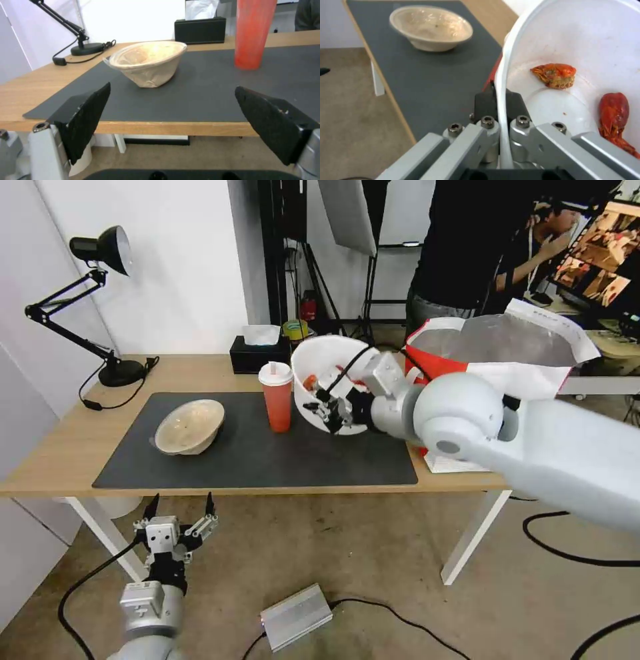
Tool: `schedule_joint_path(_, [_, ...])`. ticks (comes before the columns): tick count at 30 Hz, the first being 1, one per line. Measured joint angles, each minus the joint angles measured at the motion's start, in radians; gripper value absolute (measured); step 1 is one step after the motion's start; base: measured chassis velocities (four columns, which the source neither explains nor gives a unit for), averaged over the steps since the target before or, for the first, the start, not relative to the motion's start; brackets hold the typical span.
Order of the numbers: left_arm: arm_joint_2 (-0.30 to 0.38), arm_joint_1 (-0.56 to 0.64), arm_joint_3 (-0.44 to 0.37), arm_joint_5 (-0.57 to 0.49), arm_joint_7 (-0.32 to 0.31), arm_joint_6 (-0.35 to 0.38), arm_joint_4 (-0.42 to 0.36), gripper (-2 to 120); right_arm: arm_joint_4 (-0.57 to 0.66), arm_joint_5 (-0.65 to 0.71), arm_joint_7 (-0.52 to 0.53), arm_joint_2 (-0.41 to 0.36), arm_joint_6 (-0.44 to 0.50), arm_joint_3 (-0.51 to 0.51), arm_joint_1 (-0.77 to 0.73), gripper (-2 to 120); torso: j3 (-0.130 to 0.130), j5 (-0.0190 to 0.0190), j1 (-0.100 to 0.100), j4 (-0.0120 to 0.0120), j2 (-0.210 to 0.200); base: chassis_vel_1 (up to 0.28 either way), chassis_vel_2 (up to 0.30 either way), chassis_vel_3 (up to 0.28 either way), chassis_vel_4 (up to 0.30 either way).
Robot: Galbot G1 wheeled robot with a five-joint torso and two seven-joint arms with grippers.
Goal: Pick up the trash from the table and place it into the takeout bag.
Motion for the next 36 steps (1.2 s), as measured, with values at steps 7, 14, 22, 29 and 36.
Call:
schedule_joint_path(7, [0.002,0.002,-0.002,0.000,0.000,0.000,-0.004,100,-0.015,0.012,-0.002,-0.003,0.000,-0.006,0.040,0,0.000,0.0002,0.000,0.0001,0.000,0.000,0.000,0.000,0.000])
schedule_joint_path(14, [0.003,0.002,0.001,0.000,0.000,0.000,-0.004,100,-0.048,0.010,-0.032,-0.021,0.000,-0.006,0.096,0,0.000,0.0000,0.000,0.0000,0.000,0.000,0.000,0.000,0.000])
schedule_joint_path(22, [0.005,-0.003,0.004,0.000,0.001,0.000,-0.004,100,-0.106,-0.034,-0.078,-0.027,0.000,-0.005,0.146,0,0.000,0.0001,0.000,0.0000,0.000,0.000,0.000,0.000,0.000])
schedule_joint_path(29, [0.008,0.001,0.004,0.000,0.001,0.000,-0.009,100,-0.183,-0.097,-0.119,-0.049,0.000,0.036,0.165,0,0.000,0.0001,0.000,0.0000,0.000,0.000,0.000,0.000,0.000])
schedule_joint_path(36, [0.007,0.001,0.006,0.001,0.001,0.000,-0.009,100,-0.259,-0.156,-0.149,-0.059,0.000,0.072,0.176,0,0.000,0.0001,0.000,-0.0001,0.000,0.000,0.000,0.000,0.000])
